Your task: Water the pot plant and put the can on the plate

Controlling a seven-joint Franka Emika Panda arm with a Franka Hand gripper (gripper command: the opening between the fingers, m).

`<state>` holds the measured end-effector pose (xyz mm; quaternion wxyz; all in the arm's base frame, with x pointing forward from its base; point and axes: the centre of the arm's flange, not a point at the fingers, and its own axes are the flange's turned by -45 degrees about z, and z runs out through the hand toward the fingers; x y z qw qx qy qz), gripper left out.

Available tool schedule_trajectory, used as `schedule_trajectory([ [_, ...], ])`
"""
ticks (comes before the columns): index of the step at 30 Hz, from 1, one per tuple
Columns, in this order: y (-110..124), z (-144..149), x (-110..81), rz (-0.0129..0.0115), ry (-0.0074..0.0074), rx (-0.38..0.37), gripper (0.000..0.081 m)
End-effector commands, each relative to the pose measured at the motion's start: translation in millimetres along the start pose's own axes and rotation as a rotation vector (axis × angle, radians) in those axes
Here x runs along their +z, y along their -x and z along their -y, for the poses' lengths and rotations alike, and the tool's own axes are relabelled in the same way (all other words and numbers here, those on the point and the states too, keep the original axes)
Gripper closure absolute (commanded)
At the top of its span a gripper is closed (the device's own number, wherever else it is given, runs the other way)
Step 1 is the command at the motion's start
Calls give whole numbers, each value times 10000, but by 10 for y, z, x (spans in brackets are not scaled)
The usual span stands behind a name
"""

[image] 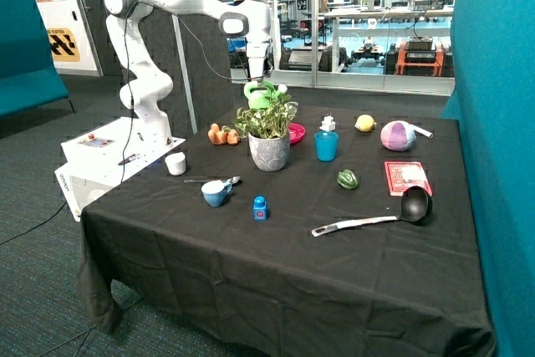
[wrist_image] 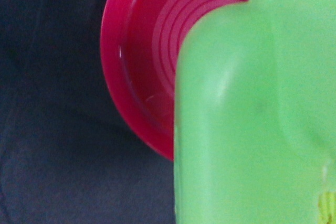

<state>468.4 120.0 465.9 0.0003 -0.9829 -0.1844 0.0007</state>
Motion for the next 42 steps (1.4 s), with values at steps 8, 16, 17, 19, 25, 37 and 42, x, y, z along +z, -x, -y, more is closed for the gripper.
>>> schedule_trajectory([
  [8, -406, -107, 234, -11, 10, -882, 808],
  [16, -518, -73, 380, -11, 10, -842, 808],
  [17, -530, -70, 397, -11, 10, -835, 808],
  [19, -548, -62, 428, -11, 10, -840, 808],
  [25, -545, -23, 518, -11, 10, -877, 808],
  [37, -531, -35, 731, -12, 10, -658, 808],
  [42, -532, -23, 799, -12, 10, -656, 808],
])
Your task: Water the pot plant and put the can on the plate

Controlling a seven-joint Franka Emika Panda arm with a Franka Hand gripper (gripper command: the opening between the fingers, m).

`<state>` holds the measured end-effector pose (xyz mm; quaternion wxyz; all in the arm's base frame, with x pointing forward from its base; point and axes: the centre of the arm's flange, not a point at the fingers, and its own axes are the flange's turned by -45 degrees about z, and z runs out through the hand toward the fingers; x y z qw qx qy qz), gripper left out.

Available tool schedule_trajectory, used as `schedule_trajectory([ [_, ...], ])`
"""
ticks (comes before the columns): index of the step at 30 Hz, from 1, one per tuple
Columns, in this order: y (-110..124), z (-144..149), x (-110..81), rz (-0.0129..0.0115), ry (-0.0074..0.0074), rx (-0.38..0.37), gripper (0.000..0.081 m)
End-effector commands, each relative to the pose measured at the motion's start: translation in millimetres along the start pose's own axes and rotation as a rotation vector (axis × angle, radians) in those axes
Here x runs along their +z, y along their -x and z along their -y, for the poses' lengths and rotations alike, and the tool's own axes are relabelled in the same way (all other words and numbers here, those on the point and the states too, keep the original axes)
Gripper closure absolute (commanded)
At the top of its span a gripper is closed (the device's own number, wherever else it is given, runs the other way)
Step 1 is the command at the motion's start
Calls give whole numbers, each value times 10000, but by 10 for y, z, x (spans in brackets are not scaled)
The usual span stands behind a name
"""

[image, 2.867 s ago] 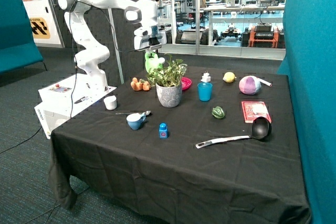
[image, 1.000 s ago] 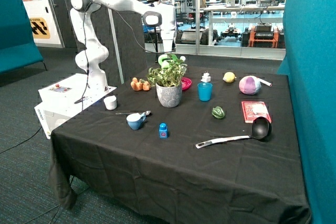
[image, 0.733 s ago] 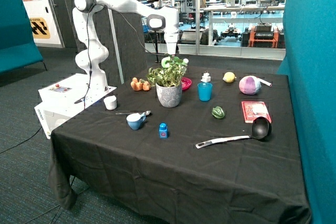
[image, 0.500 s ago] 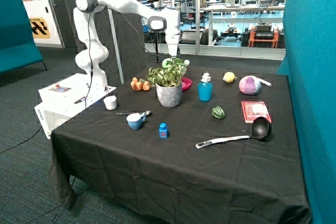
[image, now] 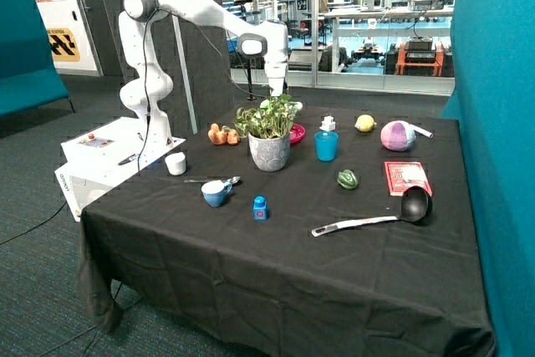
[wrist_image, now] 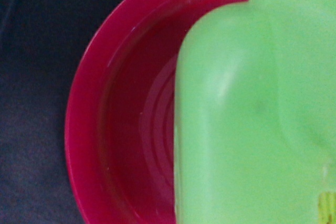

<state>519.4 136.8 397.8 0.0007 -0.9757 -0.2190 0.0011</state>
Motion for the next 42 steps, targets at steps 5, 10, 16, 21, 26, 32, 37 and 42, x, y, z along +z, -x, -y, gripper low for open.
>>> schedule_trajectory([
  [5, -6, 42, 181, -18, 19, 35, 808],
  [10, -42, 49, 193, -18, 19, 100, 764],
  [16, -71, 21, 191, -18, 19, 173, 387],
  [21, -67, -8, 181, -18, 19, 152, 245],
  [26, -57, -23, 179, -18, 19, 160, 212],
  [32, -31, -49, 180, -18, 19, 175, 159],
  [37, -11, -58, 166, -18, 19, 166, 128],
  [42, 3, -48, 134, -18, 19, 122, 107],
])
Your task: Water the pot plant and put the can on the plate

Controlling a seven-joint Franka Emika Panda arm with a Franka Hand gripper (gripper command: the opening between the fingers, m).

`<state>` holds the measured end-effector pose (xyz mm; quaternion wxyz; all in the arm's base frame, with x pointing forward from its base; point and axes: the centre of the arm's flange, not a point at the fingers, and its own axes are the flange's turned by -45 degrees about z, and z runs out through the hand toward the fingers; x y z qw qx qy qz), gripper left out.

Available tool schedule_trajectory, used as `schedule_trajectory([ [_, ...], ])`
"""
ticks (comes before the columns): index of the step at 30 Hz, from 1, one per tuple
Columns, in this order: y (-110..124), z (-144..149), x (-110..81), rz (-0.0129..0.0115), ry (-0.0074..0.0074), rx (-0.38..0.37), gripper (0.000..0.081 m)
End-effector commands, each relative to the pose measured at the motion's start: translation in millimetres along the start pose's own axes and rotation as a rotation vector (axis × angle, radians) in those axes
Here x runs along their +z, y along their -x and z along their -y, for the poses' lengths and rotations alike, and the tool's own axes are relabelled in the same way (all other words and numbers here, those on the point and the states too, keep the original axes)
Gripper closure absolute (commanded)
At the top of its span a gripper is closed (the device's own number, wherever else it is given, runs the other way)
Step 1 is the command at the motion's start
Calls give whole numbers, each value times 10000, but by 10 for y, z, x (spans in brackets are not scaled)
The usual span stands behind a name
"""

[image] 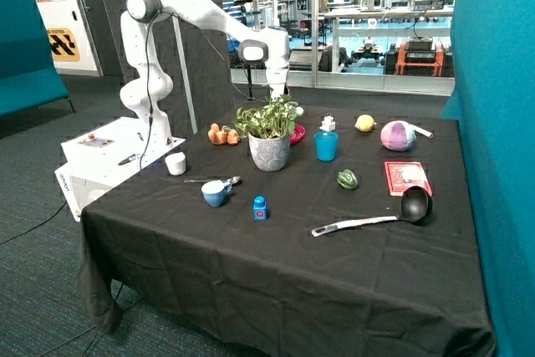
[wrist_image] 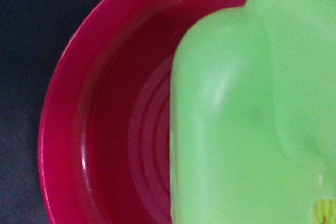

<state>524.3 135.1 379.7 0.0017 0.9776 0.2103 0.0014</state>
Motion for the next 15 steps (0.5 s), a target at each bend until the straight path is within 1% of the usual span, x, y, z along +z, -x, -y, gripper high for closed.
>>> schedule_trajectory([
  [1, 42, -11, -53, 21, -39, -60, 102],
  [5, 55, -1, -77, 21, -39, -75, 88],
  [6, 60, 3, -82, 21, -39, -84, 74],
  [15, 96, 44, -163, 21, -39, -145, 66],
])
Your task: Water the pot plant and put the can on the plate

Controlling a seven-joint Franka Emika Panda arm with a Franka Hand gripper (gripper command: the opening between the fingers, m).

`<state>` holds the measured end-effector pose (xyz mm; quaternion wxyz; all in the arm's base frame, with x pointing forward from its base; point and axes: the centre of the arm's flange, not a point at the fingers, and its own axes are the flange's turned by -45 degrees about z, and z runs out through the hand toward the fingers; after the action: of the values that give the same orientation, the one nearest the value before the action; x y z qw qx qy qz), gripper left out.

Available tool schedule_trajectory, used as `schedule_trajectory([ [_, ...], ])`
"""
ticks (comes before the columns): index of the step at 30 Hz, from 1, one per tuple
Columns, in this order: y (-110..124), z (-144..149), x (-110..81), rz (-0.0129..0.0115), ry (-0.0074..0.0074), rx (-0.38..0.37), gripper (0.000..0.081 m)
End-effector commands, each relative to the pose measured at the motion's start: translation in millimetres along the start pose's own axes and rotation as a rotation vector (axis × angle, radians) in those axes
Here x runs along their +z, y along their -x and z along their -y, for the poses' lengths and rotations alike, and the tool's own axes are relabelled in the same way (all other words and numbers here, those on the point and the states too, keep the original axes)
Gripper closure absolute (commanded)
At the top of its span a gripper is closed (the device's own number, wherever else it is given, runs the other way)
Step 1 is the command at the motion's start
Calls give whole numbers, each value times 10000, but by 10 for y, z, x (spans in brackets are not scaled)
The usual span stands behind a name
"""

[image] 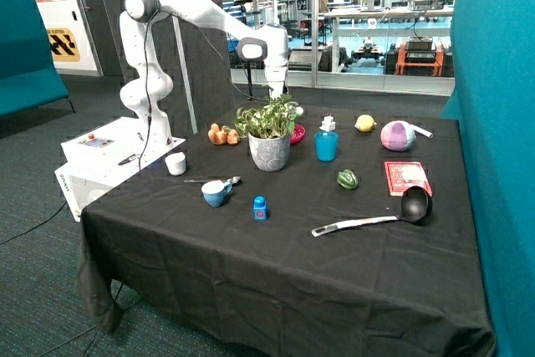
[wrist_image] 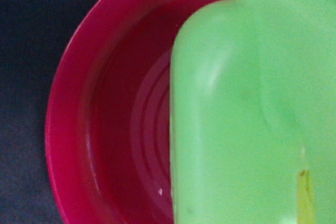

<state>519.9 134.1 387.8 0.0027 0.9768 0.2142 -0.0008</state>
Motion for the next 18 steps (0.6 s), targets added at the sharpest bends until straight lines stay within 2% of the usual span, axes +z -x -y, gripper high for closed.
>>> schedule_trajectory([
  [1, 56, 38, -92, -27, -49, -75, 60],
  [10, 144, 10, -297, -27, -49, -99, 52],
  [18, 383, -82, -555, -27, -49, -25, 120],
])
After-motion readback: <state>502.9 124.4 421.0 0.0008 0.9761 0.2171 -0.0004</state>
